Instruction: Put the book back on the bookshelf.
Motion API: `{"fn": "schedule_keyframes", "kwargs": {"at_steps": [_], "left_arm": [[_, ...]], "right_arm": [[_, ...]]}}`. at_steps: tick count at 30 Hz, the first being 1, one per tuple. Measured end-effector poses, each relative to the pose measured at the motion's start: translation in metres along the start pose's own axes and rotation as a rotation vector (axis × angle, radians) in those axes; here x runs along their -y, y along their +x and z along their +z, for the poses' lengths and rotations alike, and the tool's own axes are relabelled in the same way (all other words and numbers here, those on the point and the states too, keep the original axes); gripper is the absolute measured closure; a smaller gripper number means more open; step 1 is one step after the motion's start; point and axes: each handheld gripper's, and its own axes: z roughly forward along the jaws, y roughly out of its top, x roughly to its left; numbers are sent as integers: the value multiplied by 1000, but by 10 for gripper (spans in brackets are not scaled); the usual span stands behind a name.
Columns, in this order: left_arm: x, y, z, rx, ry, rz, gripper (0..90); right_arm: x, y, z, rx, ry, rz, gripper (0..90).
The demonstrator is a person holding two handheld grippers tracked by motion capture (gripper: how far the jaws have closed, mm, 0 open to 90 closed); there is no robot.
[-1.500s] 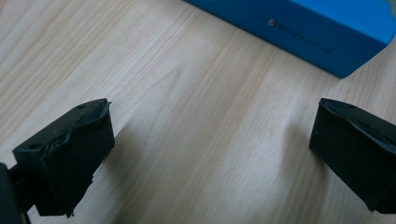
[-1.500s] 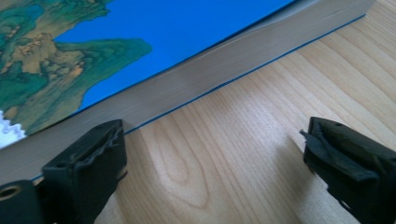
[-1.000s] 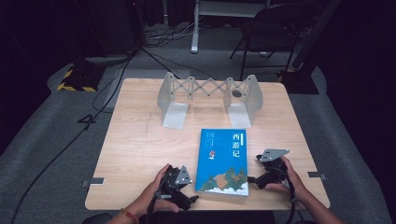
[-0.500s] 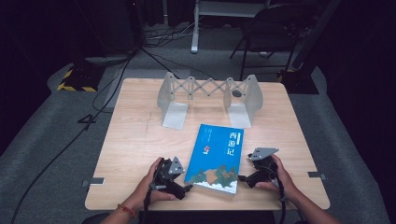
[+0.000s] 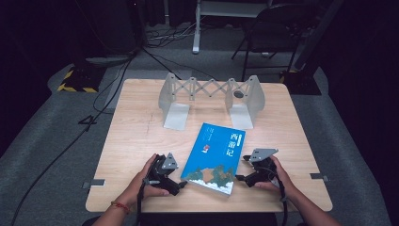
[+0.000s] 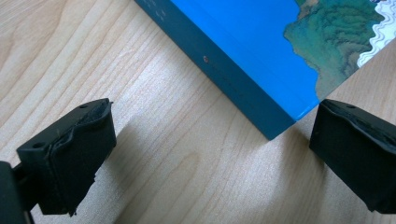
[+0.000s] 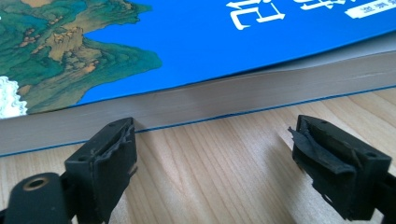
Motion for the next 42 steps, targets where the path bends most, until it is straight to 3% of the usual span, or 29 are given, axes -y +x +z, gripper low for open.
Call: {"fn": "schedule_keyframes", "kwargs": {"at_steps": [15,18,22,28,30,35,42], "left_arm": [[0,-2,-1,-14,3,-14,9],[-1,-4,-4,-8,16,-17,51],[-2,-7,-7,18,6,-1,159],[-9,-15,-15,37,-50,26,164],[-14,-20,-18,20,-66,46,168],[-23,-27,-19,46,-89,77,196],[-26,-31,-13,67,-53,97,211]], "right_arm": [[-3,3,-4,13,-8,-20,188],[-6,4,-6,22,0,-28,189],[-10,5,-7,27,7,-33,185],[-14,6,-10,34,7,-41,184],[-14,5,-11,33,8,-38,185],[-16,5,-13,29,-3,-23,195],[-22,5,-16,21,-16,-13,197]]}}
